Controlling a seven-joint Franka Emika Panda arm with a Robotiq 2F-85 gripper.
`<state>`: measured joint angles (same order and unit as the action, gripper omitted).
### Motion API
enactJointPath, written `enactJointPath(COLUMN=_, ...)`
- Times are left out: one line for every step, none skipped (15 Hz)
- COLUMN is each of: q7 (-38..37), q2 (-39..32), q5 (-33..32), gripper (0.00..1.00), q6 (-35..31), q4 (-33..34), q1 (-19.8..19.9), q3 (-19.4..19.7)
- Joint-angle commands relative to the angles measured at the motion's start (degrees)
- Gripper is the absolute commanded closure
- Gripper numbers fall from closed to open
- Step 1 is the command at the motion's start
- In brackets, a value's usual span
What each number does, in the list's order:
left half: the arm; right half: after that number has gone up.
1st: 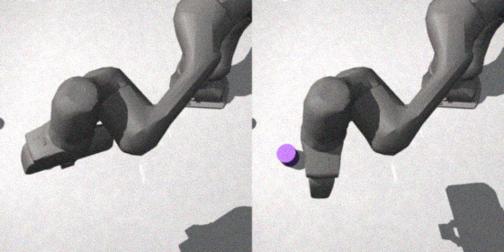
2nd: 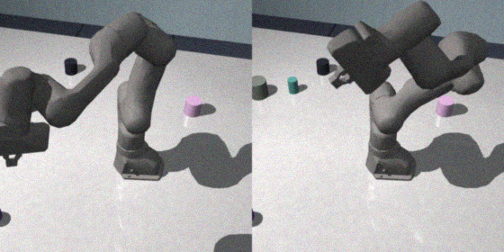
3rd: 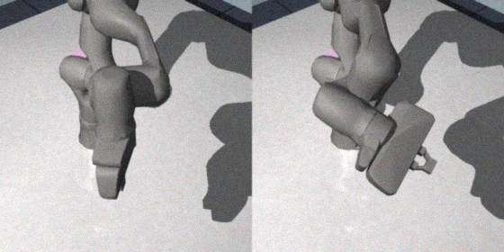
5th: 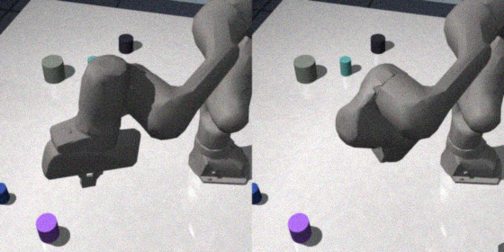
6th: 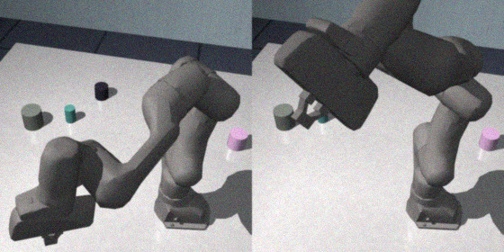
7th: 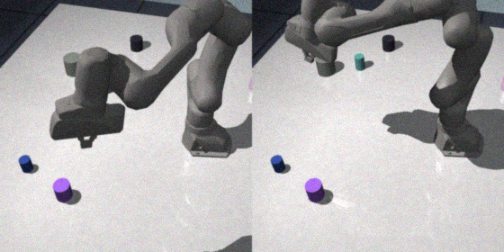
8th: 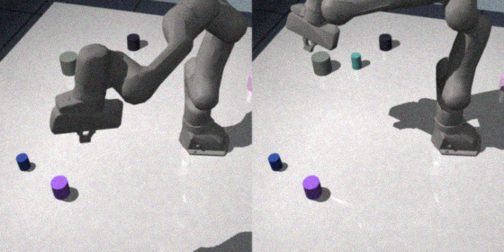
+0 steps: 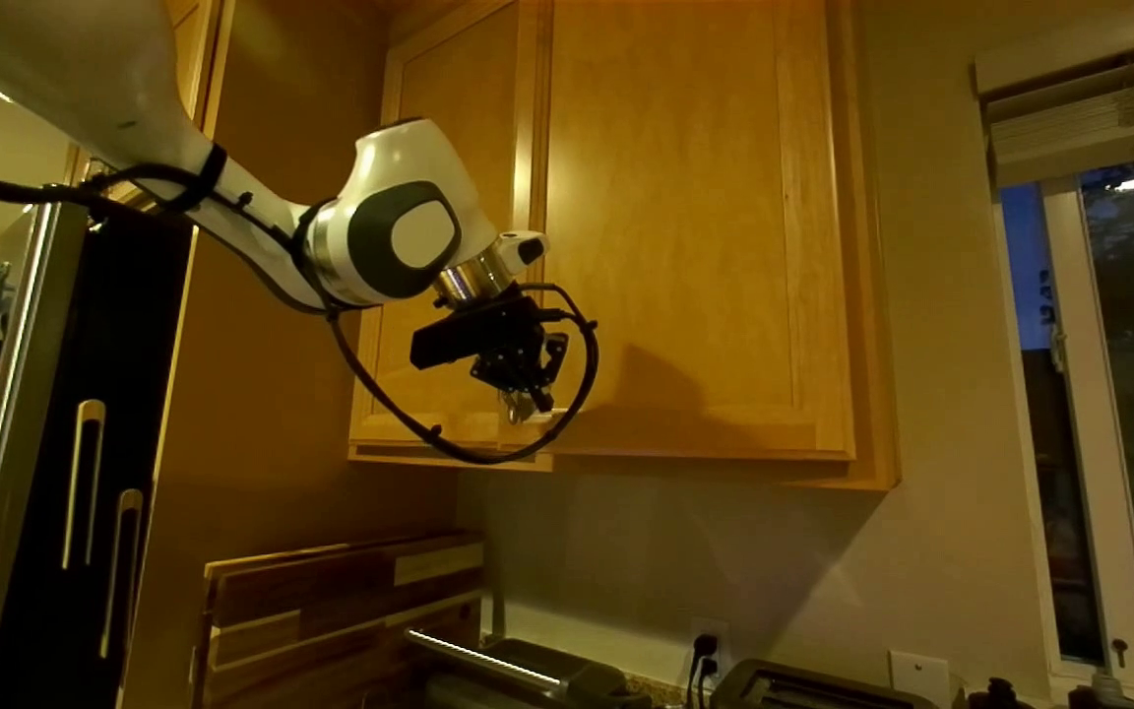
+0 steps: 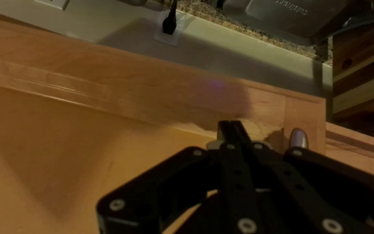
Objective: Open the top right cabinet door,take out the wooden utensil and close the door
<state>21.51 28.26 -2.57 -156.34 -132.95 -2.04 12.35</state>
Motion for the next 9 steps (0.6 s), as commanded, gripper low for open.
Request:
enactJointPath(q7=0.23, q2=-4.87, q5=0.10, gripper=1.00, q6=-1.60, q4=4.68, q1=-0.22, q3=-0.31)
enactJointPath(q7=0.32, q2=-6.12, q5=0.20, gripper=1.00, q6=-1.53, q4=5.84, q1=-0.27, q3=-0.41)
enactJointPath(q7=0.40, q2=-7.24, q5=0.27, gripper=1.00, q6=-1.50, q4=6.90, q1=-0.26, q3=-0.54)
enactJointPath(q7=0.54, q2=-8.32, q5=0.38, gripper=1.00, q6=-1.43, q4=7.93, q1=-0.29, q3=-0.65)
enactJointPath(q7=0.55, q2=-9.36, q5=0.39, gripper=1.00, q6=-1.39, q4=8.87, q1=-0.21, q3=-0.85)
enactJointPath(q7=0.67, q2=-10.24, q5=0.43, gripper=1.00, q6=-1.30, q4=9.67, q1=-0.16, q3=-1.02)
enactJointPath(q7=0.63, q2=-11.02, q5=0.41, gripper=1.00, q6=-1.25, q4=10.41, q1=-0.02, q3=-1.26)
enactJointPath(q7=0.61, q2=-11.56, q5=0.45, gripper=1.00, q6=-1.20, q4=10.92, q1=0.13, q3=-1.41)
enactJointPath(q7=0.48, q2=-11.97, q5=0.52, gripper=1.00, q6=-0.95, q4=11.22, q1=0.30, q3=-1.54)
